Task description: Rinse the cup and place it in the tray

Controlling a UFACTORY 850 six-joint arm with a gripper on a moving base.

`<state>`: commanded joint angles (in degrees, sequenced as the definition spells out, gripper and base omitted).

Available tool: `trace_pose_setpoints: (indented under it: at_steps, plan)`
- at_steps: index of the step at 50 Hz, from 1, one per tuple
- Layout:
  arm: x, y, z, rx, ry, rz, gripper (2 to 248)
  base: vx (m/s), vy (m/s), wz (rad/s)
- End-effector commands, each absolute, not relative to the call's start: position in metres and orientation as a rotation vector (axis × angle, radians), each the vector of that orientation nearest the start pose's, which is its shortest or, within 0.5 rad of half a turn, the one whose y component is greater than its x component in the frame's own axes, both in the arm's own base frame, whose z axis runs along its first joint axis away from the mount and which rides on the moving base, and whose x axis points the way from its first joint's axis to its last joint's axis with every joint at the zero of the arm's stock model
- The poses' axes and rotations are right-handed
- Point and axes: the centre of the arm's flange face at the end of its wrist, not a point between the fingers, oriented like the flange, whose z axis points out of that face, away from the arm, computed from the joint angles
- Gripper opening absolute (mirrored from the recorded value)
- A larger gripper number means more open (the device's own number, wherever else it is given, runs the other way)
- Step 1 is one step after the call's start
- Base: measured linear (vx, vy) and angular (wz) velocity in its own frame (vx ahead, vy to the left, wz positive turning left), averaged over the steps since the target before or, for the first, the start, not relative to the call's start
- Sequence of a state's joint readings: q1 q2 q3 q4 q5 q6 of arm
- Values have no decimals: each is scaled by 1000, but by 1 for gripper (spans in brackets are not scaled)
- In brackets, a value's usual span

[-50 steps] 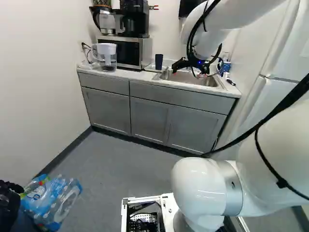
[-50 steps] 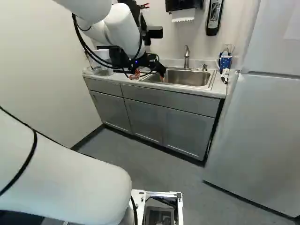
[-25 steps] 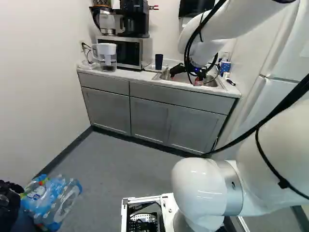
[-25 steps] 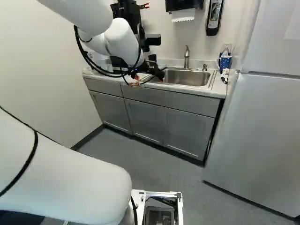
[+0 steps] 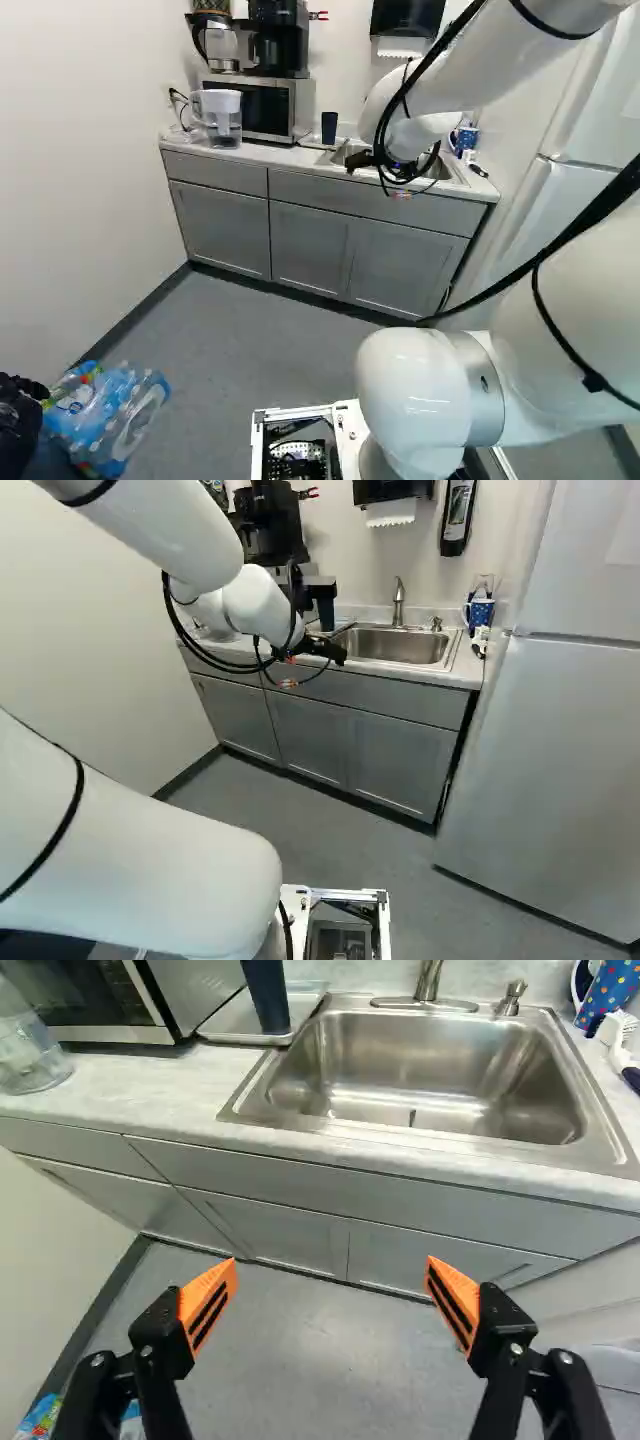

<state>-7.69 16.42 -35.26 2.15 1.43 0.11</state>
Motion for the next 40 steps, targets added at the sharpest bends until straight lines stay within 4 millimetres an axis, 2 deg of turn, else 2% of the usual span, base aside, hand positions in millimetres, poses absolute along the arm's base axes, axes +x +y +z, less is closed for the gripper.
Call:
trace_pose_setpoints:
  at_steps: [17, 40]
  plan:
    - [371, -40, 495, -2792, 195, -1516, 247, 0, 0, 0]
    - [342, -23, 440, -2714, 119, -1641, 247, 0, 0, 0]
